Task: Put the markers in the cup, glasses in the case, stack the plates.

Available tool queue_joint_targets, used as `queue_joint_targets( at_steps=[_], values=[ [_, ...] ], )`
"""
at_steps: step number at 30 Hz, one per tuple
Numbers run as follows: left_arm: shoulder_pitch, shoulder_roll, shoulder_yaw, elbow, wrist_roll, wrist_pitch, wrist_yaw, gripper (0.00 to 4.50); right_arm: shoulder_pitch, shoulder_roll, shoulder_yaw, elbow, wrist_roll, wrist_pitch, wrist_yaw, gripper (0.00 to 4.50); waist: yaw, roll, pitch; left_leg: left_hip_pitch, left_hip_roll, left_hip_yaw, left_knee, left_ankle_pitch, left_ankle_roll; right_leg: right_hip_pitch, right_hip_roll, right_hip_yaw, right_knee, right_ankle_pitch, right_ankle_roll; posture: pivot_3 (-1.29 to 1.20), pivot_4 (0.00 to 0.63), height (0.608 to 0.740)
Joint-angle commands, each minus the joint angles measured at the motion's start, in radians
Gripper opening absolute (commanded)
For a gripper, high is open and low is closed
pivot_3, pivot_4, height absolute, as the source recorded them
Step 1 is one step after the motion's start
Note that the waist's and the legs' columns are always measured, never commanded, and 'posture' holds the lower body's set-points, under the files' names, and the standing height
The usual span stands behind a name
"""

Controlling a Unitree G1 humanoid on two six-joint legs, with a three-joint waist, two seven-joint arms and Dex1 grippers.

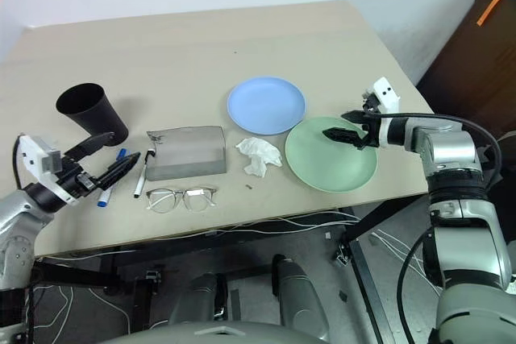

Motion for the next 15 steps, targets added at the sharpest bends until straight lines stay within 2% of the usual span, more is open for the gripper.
queue_joint_targets(
  at_steps=[1, 11, 15],
  values=[
    [-0.005, 0.016, -0.04, -0.054, -0.002, 0.009, -0.034, 4.49, -0.064, -0.037, 0.002, 0.077, -0.046, 0.028, 0.003, 4.5, 0.001, 0.0, 0.0, 0.0, 0.0, 0.0, 0.0, 0.0, 0.0, 0.0, 0.0, 0.0, 0.0, 0.0, 0.0, 0.0, 0.15, 0.733],
    [-0.044, 0.03, -0.116, -0.084, 0.024, 0.051, -0.033, 4.49, -0.107, -0.052, 0.052, 0.171, -0.132, 0.094, 0.06, 4.5, 0.002, 0.0, 0.0, 0.0, -0.001, 0.0, 0.001, 0.0, 0.0, 0.0, 0.0, 0.001, 0.001, 0.0, 0.0, 0.0, 0.15, 0.733],
    [-0.057, 0.024, -0.134, -0.07, 0.035, 0.041, -0.033, 4.5, -0.119, -0.052, 0.056, 0.205, -0.156, 0.09, 0.067, 3.59, 0.003, 0.0, 0.0, 0.0, -0.001, 0.0, 0.001, 0.0, 0.0, 0.0, 0.0, 0.001, 0.002, 0.0, 0.0, 0.0, 0.15, 0.733]
  ],
)
